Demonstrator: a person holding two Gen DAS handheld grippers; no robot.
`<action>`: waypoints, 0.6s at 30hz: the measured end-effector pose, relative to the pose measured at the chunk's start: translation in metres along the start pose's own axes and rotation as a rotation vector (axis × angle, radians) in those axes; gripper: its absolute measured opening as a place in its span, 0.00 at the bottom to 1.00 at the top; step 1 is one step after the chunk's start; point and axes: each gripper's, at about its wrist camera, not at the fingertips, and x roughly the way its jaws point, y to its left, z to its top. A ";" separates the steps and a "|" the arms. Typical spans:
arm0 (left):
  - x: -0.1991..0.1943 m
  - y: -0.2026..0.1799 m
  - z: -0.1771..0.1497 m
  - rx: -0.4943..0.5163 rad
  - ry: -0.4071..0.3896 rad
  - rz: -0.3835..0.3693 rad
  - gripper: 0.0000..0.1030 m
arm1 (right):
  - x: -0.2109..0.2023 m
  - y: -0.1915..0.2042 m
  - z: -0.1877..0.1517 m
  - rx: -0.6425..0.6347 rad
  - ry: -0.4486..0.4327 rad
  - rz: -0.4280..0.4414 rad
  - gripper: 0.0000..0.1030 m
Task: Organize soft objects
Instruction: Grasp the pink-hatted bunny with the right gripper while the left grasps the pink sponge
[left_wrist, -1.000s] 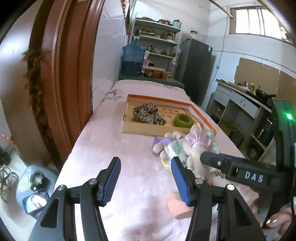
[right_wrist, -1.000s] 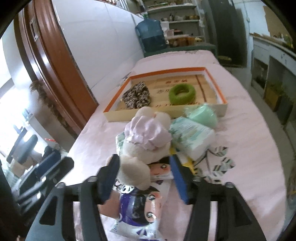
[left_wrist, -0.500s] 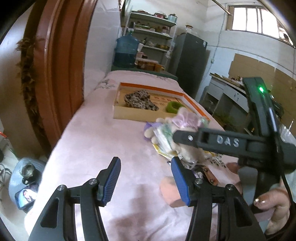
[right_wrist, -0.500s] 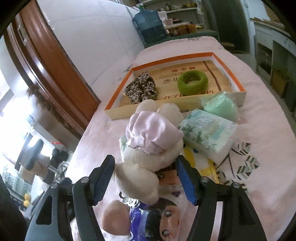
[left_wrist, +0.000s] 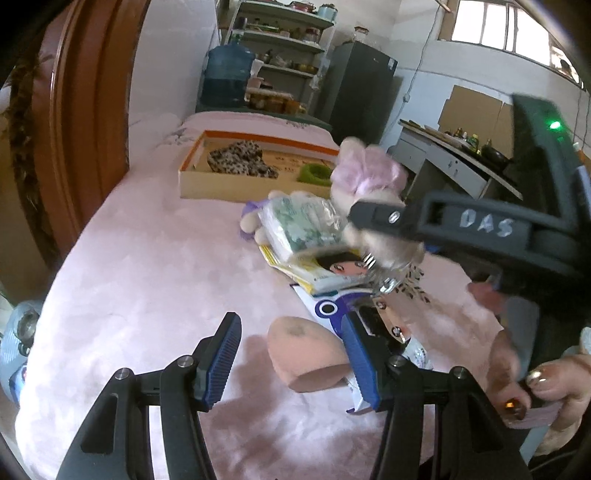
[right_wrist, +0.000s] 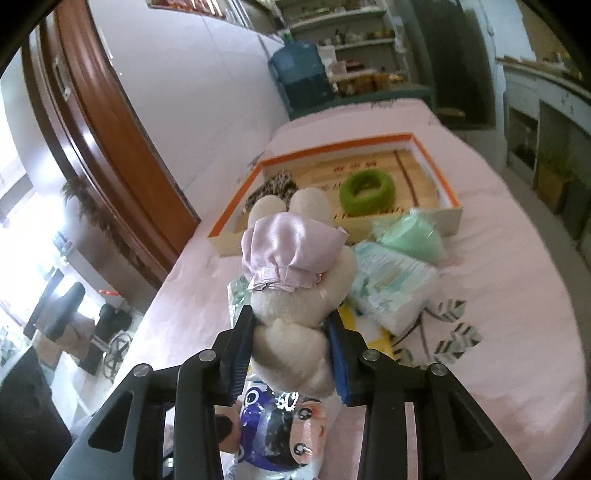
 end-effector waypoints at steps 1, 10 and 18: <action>0.002 -0.001 -0.001 0.000 0.005 0.002 0.55 | -0.003 0.000 0.000 -0.005 -0.008 -0.003 0.37; 0.013 0.011 -0.005 -0.110 0.059 -0.130 0.42 | -0.010 -0.006 -0.003 0.008 -0.012 0.009 0.37; 0.008 0.002 -0.005 -0.061 0.033 -0.110 0.40 | -0.012 -0.010 -0.007 0.017 -0.010 0.010 0.37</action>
